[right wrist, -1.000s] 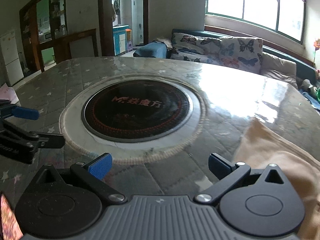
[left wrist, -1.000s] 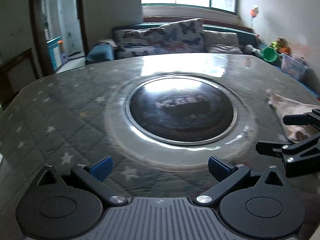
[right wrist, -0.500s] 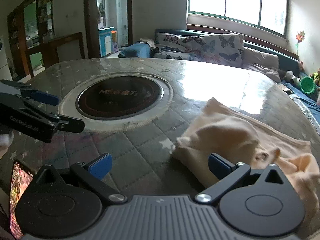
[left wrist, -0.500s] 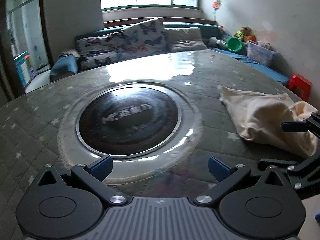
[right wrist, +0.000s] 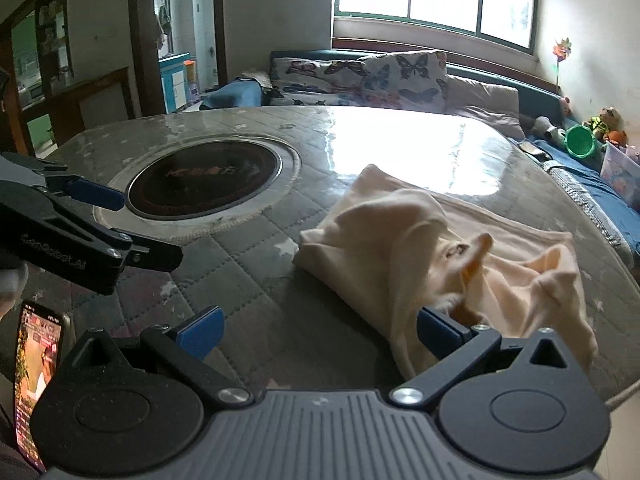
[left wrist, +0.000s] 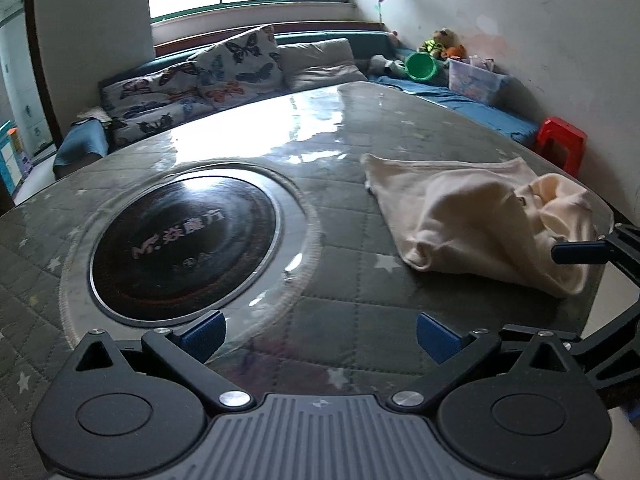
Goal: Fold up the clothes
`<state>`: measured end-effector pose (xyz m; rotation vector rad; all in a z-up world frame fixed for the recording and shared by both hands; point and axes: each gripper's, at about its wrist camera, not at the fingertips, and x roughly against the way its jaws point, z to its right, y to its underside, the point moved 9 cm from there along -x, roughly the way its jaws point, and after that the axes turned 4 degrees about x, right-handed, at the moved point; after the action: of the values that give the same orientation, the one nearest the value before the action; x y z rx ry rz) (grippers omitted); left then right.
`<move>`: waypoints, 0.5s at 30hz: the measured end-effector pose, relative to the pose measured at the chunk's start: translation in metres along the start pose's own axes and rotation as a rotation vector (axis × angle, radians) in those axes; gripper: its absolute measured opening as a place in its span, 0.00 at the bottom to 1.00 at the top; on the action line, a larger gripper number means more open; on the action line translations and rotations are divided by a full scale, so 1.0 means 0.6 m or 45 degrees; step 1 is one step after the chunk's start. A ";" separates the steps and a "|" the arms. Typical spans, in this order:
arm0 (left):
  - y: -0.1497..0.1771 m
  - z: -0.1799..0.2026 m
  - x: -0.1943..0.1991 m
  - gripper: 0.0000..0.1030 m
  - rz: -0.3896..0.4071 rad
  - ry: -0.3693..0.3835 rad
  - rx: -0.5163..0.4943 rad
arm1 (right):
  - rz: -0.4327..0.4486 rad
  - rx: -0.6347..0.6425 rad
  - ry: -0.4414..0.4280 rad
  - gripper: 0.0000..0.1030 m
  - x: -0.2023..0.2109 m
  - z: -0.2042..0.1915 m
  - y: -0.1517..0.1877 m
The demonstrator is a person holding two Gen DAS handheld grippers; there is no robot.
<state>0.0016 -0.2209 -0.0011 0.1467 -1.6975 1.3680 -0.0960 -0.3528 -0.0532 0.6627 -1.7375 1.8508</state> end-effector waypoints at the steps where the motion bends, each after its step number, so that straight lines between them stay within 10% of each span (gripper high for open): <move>1: 0.000 0.005 0.000 1.00 -0.001 0.004 -0.009 | -0.001 -0.005 0.005 1.00 0.003 0.002 0.003; 15: -0.007 0.042 -0.008 1.00 -0.041 0.033 -0.066 | -0.016 -0.129 0.038 1.00 0.018 0.034 0.036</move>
<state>-0.0072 -0.2450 -0.0001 0.1257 -1.7001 1.2957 -0.1181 -0.3738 -0.0611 0.6019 -1.7908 1.7425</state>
